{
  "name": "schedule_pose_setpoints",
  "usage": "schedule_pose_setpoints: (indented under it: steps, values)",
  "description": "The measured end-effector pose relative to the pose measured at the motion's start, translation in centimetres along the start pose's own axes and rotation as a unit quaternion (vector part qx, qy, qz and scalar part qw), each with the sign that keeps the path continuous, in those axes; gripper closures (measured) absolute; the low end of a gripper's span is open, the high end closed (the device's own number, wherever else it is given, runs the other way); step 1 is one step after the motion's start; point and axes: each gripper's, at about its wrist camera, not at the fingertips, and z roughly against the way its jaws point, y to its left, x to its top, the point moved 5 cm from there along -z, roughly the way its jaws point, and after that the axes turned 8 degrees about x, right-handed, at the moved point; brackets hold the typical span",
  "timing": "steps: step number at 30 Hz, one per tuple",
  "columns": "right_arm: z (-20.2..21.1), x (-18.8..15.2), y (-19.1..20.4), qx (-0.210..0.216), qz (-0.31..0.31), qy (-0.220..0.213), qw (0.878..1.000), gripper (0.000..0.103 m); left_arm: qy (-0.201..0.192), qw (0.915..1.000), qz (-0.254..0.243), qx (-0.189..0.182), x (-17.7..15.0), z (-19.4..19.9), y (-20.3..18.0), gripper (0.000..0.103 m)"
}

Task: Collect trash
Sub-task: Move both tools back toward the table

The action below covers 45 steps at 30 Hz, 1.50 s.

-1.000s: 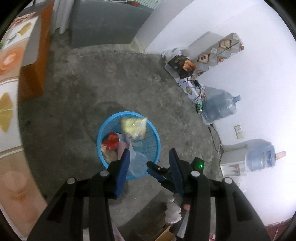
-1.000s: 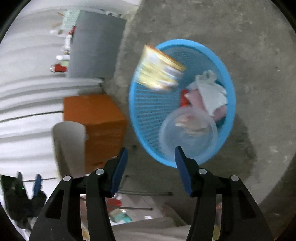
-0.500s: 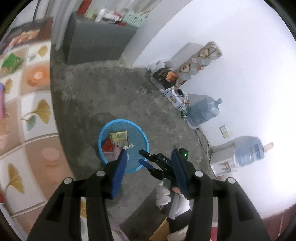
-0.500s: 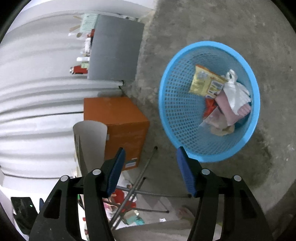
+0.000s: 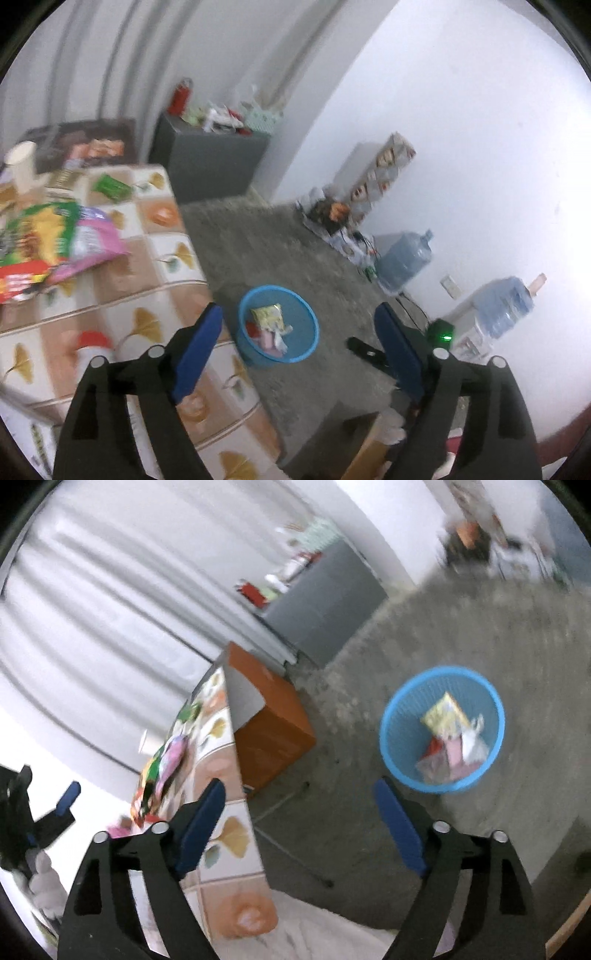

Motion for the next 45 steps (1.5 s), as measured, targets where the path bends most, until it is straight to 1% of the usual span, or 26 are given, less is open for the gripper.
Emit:
schedule_pose_setpoints:
  steps: [3,5,10,16,19,21,24,26,29,32,35,38,40,42,45]
  values:
    - [0.6,-0.4,3.1,-0.014,0.057,-0.009,0.998,0.012,-0.034,0.9993,0.005,0.018,-0.9,3.3,1.7,0.015]
    - [1.0,-0.9,4.8,-0.019,0.087,-0.014,0.996,0.008,-0.050,0.9983,0.013,0.026,-1.2,5.2,2.8,0.009]
    - [0.5,-2.3,8.3,-0.022,0.132,-0.003,0.991,0.008,-0.085,0.9939,0.041,0.057,-2.8,9.7,6.5,0.008]
    - [1.5,-4.1,13.4,-0.024,0.190,-0.001,0.982,0.008,-0.123,0.9867,0.066,0.084,-4.3,14.2,10.4,0.008]
    - [2.2,-4.5,15.2,-0.026,0.208,-0.007,0.978,0.008,-0.142,0.9822,0.071,0.100,-4.8,16.1,11.8,0.008]
    - [2.5,-4.5,15.9,-0.023,0.211,-0.009,0.977,0.008,-0.164,0.9772,0.074,0.113,-5.0,17.9,13.0,0.008]
    - [2.6,-4.6,16.5,-0.007,0.204,-0.003,0.979,0.008,-0.188,0.9686,0.080,0.141,-5.3,20.0,14.8,0.008]
    - [2.2,-4.6,16.9,0.006,0.198,0.006,0.980,0.008,-0.198,0.9638,0.087,0.156,-5.6,21.0,16.0,0.008]
    - [0.9,-4.7,17.4,0.028,0.187,0.030,0.982,0.008,-0.203,0.9590,0.104,0.169,-6.1,21.8,17.8,0.008]
    - [-0.8,-4.8,18.0,0.051,0.175,0.054,0.982,0.008,-0.199,0.9560,0.117,0.181,-6.5,21.6,19.4,0.008]
    - [-2.3,-4.7,18.6,0.067,0.167,0.072,0.981,0.008,-0.190,0.9557,0.117,0.192,-6.4,20.7,20.5,0.008]
    - [-3.7,-4.5,19.2,0.088,0.153,0.089,0.980,0.009,-0.175,0.9576,0.087,0.211,-6.0,19.3,20.6,0.008]
    - [-4.8,-4.3,19.5,0.102,0.142,0.101,0.979,0.010,-0.168,0.9554,0.046,0.238,-5.5,18.1,20.2,0.008]
    - [-5.7,-4.1,19.7,0.111,0.132,0.110,0.979,0.011,-0.165,0.9526,0.014,0.255,-5.1,17.1,19.7,0.008]
    - [-7.0,-4.0,19.8,0.120,0.119,0.125,0.978,0.012,-0.157,0.9535,-0.008,0.257,-4.8,15.8,19.7,0.008]
